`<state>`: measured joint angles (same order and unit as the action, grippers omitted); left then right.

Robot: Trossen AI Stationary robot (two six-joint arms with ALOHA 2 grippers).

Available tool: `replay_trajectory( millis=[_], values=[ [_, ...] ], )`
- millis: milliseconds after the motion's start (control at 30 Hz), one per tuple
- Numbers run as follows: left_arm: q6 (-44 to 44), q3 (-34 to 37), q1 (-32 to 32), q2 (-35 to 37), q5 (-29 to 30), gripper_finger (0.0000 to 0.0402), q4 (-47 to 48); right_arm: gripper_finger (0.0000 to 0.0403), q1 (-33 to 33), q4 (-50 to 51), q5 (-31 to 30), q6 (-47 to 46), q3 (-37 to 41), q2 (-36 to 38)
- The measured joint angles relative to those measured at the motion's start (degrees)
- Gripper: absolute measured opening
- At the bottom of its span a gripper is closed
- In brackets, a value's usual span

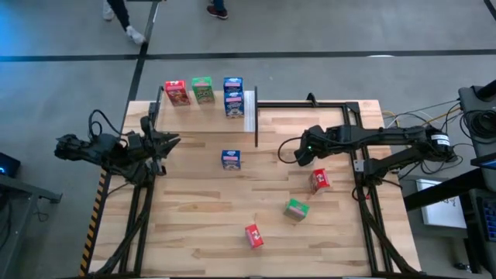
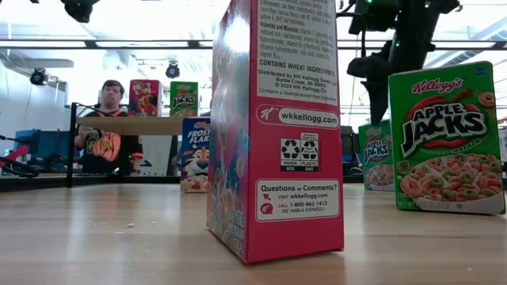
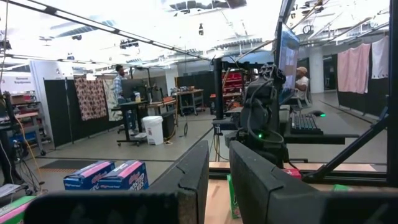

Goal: Stack cereal on shelf
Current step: Put the top green cereal box on the shelf aligned with the other green cereal box

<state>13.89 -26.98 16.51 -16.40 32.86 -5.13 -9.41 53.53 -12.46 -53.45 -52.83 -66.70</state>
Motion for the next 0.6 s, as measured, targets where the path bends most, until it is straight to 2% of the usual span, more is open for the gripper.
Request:
replay_trajectory(
  millis=[400,600],
  values=[
    [0.0,0.0,0.0,0.0,0.0,0.0048,0.0,0.0155,0.0,-0.1,-1.7,0.1,0.5,-0.1],
    [0.0,0.0,0.0,0.0,0.0,0.0048,0.0,0.0143,0.0,0.5,-1.5,0.2,-0.3,0.3]
  ],
)
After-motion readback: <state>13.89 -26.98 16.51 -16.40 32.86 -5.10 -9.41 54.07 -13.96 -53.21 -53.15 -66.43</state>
